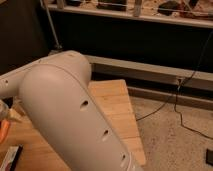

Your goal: Place the pepper on the white sponge

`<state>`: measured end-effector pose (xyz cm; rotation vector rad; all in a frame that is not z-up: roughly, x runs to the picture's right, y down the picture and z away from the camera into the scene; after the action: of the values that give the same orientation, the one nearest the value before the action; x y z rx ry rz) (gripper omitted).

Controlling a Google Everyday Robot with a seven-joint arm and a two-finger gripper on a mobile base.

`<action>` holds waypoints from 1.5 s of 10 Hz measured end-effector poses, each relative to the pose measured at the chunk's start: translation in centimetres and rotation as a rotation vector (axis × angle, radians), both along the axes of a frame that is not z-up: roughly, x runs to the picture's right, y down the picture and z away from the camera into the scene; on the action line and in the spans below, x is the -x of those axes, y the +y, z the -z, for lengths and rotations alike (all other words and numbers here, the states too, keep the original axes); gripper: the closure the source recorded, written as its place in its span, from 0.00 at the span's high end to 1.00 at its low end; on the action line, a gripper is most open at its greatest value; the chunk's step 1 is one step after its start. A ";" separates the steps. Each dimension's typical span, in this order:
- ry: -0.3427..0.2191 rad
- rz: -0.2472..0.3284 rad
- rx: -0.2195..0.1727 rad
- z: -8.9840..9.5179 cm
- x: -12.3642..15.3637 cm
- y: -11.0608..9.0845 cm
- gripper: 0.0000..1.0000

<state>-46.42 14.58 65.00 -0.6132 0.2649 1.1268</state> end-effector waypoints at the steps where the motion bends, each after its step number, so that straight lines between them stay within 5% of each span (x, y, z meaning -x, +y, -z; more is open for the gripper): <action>1: -0.008 -0.011 -0.009 0.1 0.7 -0.6 0.65; 5: 0.001 -0.002 -0.032 -1.0 3.6 -2.3 0.65; 15: -0.032 0.034 -0.014 -6.3 10.4 -3.3 0.65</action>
<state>-56.86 11.25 71.31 -0.6117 0.2388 1.0841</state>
